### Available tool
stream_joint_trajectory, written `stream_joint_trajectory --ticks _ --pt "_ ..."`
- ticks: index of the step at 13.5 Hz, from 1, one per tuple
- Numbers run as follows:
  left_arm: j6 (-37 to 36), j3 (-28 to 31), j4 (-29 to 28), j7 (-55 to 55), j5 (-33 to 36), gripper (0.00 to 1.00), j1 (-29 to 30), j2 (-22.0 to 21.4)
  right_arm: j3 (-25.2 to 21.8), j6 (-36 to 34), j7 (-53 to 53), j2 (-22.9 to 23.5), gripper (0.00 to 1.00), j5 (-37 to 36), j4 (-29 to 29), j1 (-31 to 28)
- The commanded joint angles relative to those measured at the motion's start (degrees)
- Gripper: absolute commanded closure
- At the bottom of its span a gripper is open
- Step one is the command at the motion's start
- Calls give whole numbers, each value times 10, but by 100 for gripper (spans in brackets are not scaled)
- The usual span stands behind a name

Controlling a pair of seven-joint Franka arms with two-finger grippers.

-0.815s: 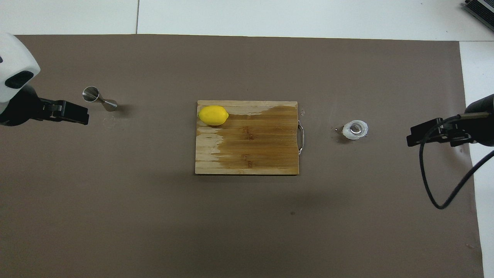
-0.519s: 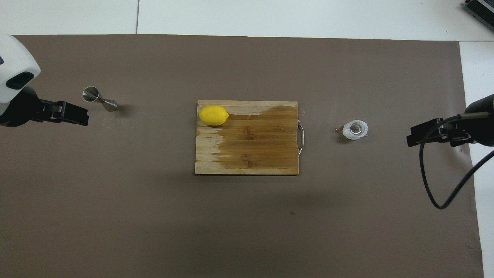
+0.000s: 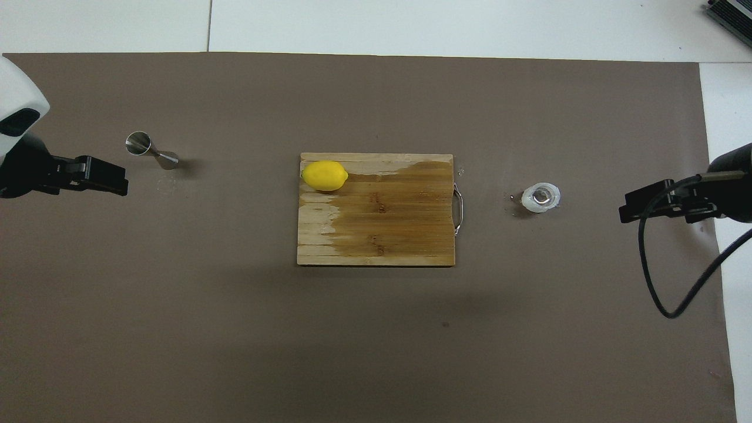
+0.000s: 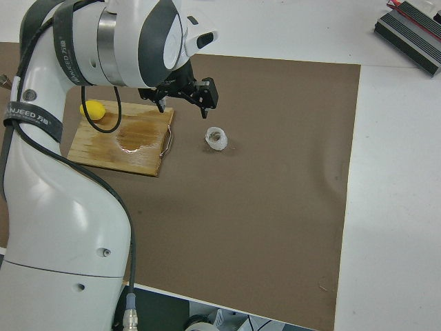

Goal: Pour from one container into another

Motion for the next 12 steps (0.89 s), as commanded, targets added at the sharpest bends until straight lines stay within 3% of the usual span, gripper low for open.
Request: stream_joint_trajectory --ticks 1,4,6,11,12 --pt "0 2 18 -39 -34 0 31 42 8 -2 8 -1 0 -9 1 -8" --pt "24 2 105 -159 -64 0 49 153 8 -3 8 -1 0 -9 1 -8" --pt "44 2 132 -205 -81 0 72 195 8 -3 8 -1 0 -9 1 -8" --pt "57 2 268 -404 -93 0 98 358 8 -2 8 -1 0 -9 1 -8" --pt "68 2 278 -428 -112 0 114 371 8 -3 8 -1 0 -9 1 -8"
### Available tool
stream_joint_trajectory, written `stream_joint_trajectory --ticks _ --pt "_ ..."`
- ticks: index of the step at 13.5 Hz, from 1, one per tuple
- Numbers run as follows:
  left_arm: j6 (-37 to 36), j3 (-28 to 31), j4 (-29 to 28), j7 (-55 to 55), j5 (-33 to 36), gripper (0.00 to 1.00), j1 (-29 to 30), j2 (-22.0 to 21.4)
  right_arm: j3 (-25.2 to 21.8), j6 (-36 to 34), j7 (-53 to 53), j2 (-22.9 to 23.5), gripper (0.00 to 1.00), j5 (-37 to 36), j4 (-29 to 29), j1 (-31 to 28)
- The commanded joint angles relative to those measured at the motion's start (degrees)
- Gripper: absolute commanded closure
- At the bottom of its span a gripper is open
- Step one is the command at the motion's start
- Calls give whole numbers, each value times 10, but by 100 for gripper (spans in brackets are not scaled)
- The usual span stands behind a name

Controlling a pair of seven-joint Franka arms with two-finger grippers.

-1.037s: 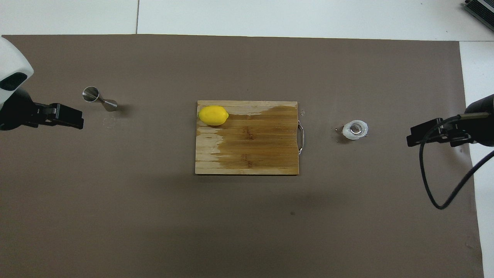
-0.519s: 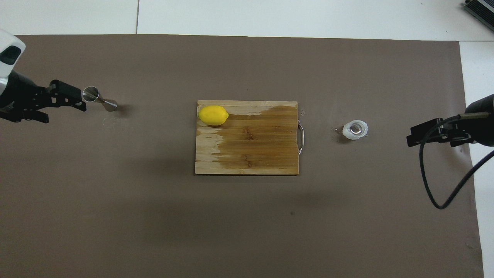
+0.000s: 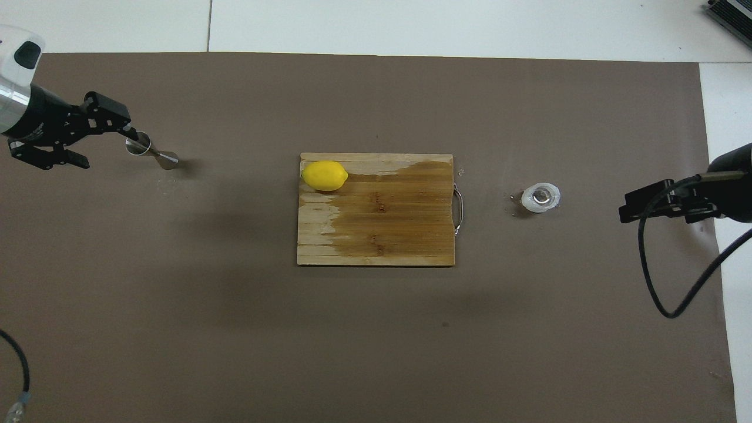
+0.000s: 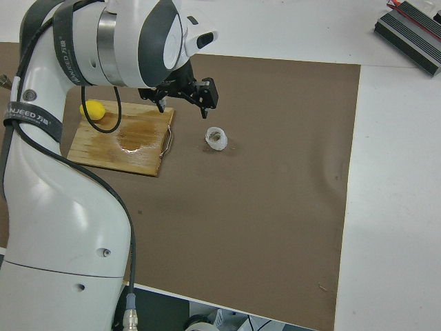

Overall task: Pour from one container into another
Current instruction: 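Reach the left gripper to the small metal cup and grasp it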

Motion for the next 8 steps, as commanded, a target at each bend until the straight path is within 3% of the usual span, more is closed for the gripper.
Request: stream_joint_trajectory --ticks 1,3,5,6,8 --pt "22 -1 65 -71 -41 0 30 58 8 -3 8 -1 0 -9 1 -8" --pt "60 -3 51 -100 -47 0 30 54 8 -3 8 -1 0 -9 1 -8" --pt "105 -2 -23 -104 -68 0 34 25 8 -2 8 -1 0 -9 1 -7" --pt "119 -3 -55 -122 -86 0 48 14 8 -3 8 -1 0 -9 1 -7" --pt "117 -2 -61 -179 -157 0 73 15 8 -2 8 -1 0 -9 1 -7"
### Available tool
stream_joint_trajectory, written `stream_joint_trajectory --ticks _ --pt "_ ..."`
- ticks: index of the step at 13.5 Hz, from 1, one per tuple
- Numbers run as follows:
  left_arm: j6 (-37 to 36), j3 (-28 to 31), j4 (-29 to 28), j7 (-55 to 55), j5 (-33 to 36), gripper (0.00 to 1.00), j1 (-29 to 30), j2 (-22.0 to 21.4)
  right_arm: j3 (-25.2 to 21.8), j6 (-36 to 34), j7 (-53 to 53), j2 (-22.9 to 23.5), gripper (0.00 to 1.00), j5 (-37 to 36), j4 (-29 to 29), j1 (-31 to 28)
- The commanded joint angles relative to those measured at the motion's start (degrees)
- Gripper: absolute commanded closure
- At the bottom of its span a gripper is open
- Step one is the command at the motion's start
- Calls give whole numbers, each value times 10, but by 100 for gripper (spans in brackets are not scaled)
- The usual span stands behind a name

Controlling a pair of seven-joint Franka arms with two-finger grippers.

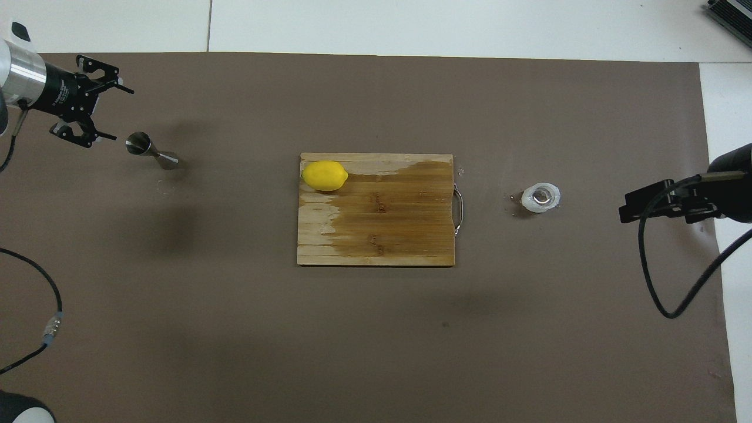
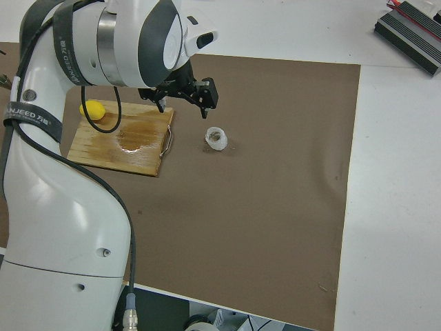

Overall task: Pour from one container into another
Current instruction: 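Reach the left gripper to the small metal cup and grasp it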

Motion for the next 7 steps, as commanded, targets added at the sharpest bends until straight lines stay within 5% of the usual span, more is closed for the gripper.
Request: stream_joint_trajectory --ticks 1,7 --pt "18 -3 -58 -61 -64 0 32 -27 8 -2 8 -1 0 -9 1 -7" --pt "18 2 -140 -135 -144 0 63 -31 8 -3 8 -1 0 -9 1 -7"
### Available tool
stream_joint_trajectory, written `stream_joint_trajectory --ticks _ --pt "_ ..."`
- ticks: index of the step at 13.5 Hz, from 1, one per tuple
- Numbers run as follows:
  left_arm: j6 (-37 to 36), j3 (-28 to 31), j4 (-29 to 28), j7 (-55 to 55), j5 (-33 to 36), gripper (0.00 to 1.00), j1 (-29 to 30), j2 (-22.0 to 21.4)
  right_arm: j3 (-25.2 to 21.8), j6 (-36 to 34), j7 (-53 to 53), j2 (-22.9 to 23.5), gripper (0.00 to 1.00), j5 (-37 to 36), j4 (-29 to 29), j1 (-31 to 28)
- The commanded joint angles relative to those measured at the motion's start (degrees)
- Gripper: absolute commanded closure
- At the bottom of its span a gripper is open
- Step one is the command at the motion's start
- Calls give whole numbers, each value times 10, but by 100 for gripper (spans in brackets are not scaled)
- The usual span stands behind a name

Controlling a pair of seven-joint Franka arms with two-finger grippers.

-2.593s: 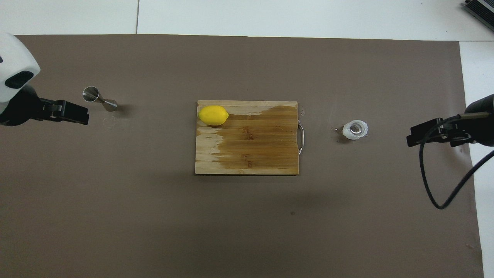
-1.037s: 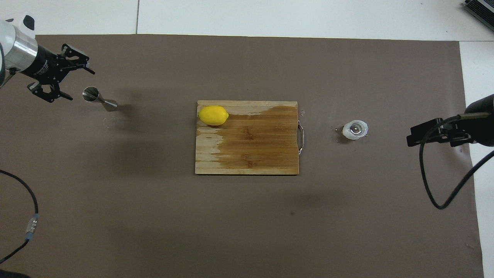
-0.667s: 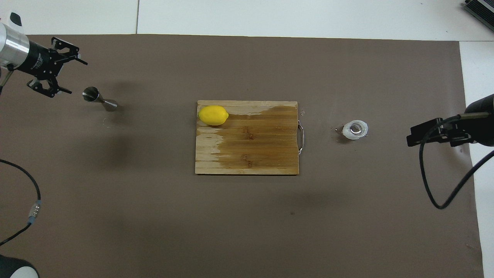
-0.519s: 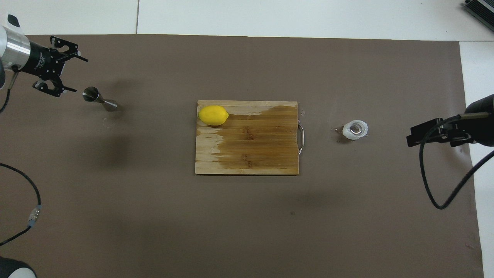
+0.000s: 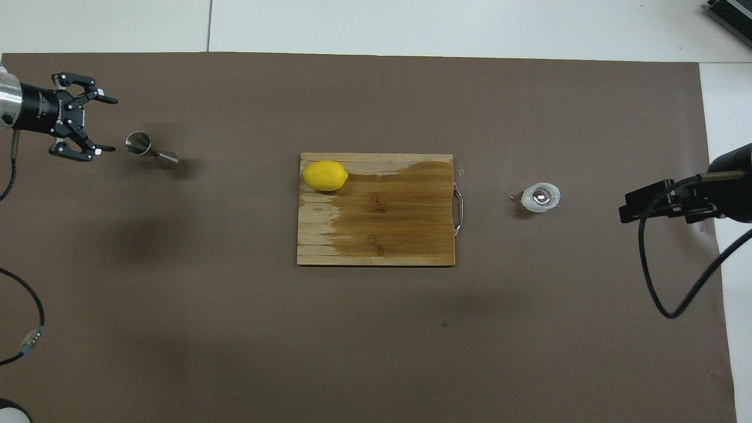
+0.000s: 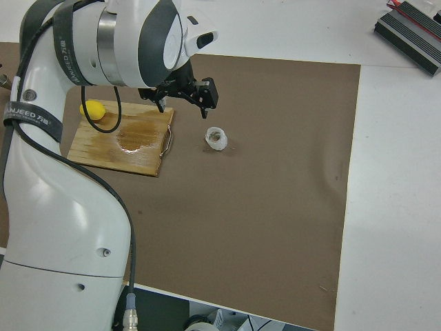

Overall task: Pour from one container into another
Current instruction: 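Reach the left gripper to the small metal cup and grasp it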

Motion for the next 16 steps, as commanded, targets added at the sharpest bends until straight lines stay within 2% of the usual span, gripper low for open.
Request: stream_joint_trajectory --ticks 1,7,14,15,16 --pt "13 -1 -72 -11 -38 0 13 -27 8 -2 8 -1 0 -9 1 -8" --pt "34 -2 -155 -5 -136 0 6 -59 8 -3 8 -1 0 -9 1 -7" --pt "65 -3 -183 -3 -192 0 -2 -69 8 -2 8 -1 0 -9 1 -7" --pt "71 -3 -184 -3 -196 4 -2 -68 8 -2 8 -1 0 -9 1 -7" --pt "73 -3 -184 -2 -197 13 -2 -68 8 -2 8 -1 0 -9 1 -8"
